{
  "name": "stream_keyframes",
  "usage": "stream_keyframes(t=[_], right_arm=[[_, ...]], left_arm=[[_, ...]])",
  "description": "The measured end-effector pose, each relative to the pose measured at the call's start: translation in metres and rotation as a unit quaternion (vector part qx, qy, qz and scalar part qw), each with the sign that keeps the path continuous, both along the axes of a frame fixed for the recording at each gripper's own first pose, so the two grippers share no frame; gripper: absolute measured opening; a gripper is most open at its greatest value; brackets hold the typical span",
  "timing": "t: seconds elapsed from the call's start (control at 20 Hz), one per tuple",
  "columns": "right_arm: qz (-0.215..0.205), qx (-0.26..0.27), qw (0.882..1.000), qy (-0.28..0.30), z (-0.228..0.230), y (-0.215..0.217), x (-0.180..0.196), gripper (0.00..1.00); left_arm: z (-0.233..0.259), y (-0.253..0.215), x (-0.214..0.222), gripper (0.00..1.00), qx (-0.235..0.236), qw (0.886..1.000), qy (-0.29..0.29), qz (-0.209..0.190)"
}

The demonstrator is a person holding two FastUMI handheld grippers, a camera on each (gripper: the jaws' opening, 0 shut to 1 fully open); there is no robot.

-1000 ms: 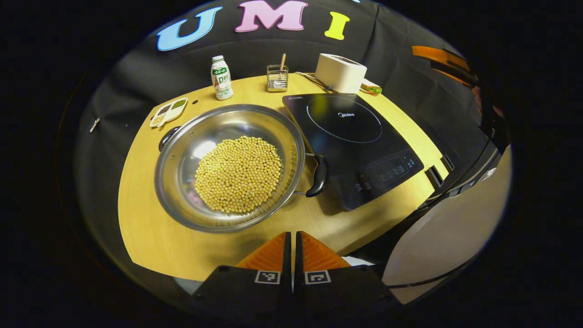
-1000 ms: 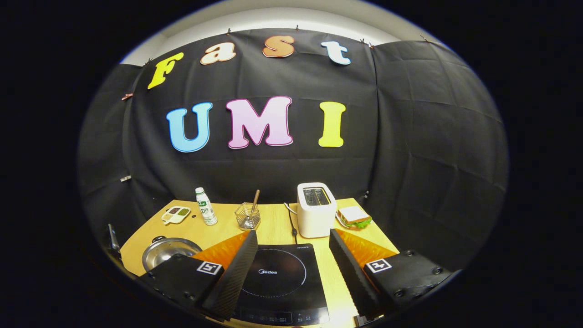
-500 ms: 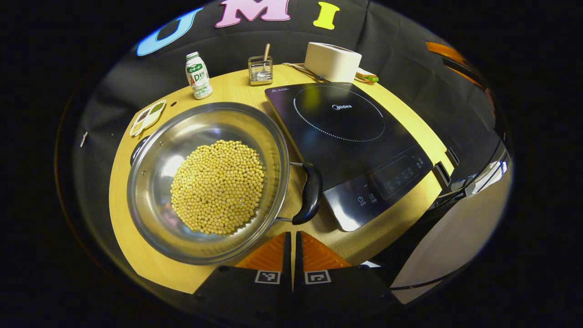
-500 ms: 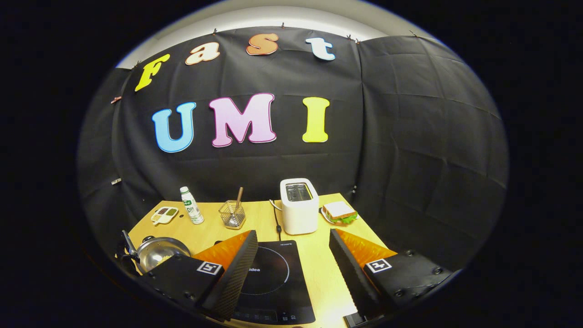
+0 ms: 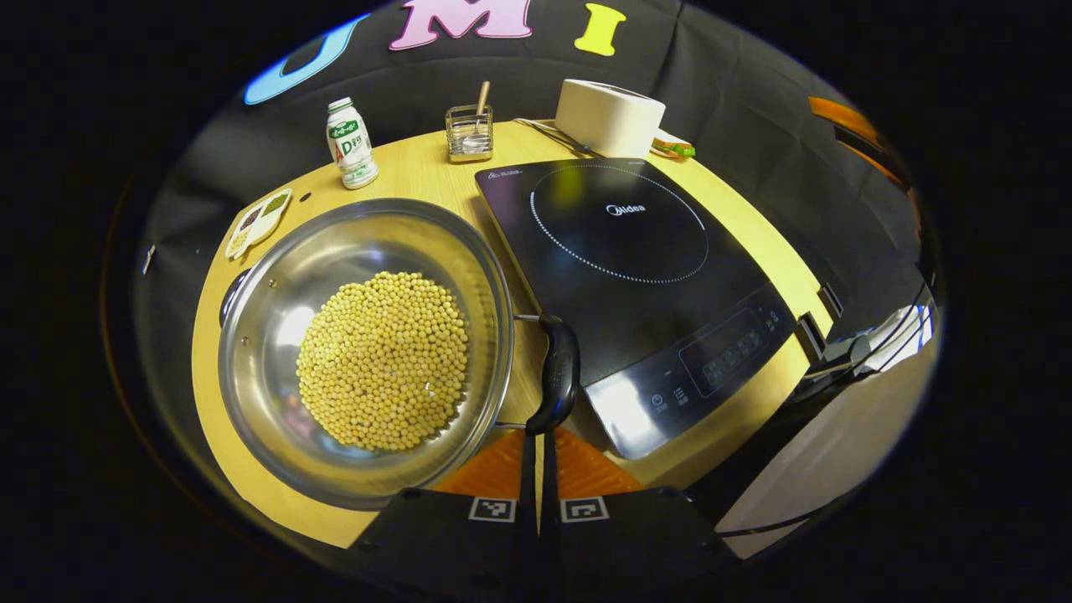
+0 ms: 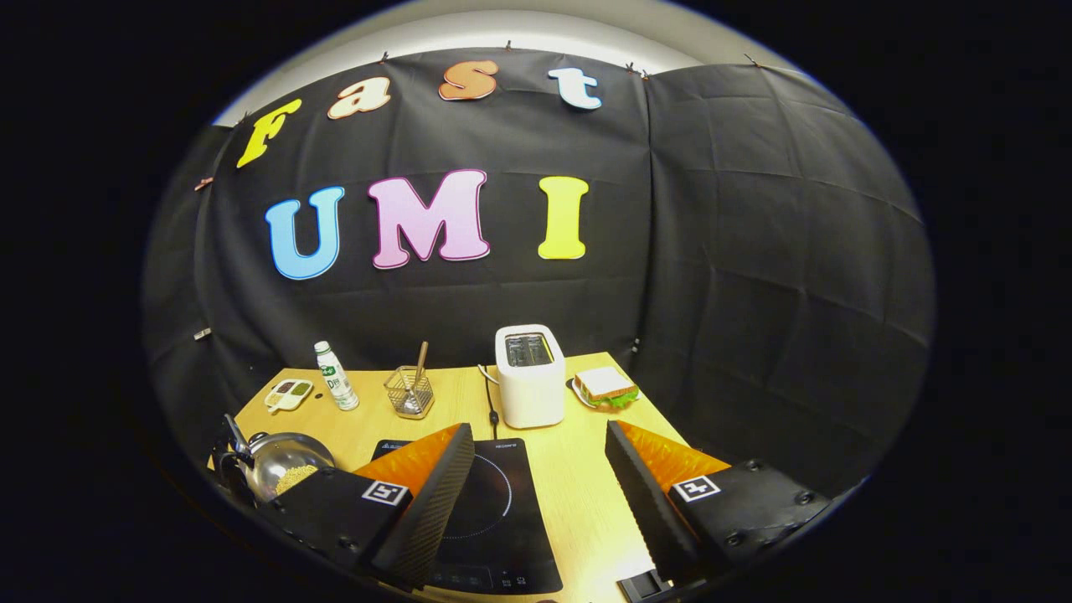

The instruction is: First push the handle of the pot to place it horizontally, then grasp the pot with both hands and set it on the induction cooktop.

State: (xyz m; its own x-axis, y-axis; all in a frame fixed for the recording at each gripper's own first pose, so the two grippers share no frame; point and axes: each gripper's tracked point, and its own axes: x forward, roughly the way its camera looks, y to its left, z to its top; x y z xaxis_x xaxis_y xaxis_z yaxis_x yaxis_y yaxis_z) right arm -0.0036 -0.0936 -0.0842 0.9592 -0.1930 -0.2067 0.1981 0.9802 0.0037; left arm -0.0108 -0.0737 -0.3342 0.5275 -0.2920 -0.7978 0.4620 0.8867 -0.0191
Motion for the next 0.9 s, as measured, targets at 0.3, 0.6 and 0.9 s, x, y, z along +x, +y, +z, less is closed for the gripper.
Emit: stream_keyframes(t=[0.3, 0.6, 0.9], right_arm=[[-0.007, -0.006, 1.0, -0.002, 0.002, -0.007, -0.002, 0.99], [-0.013, -0.013, 1.0, 0.001, 0.001, -0.014, -0.005, 0.99], [-0.019, -0.016, 1.0, 0.004, 0.0, -0.018, -0.007, 0.99]], left_arm=[[0.004, -0.01, 0.02, 0.05, -0.029, 0.999, -0.001, 0.022], [0.008, -0.019, 0.042, 0.05, -0.041, 0.999, -0.012, 0.031], [0.012, -0.024, 0.06, 0.05, -0.052, 0.998, -0.02, 0.034]])
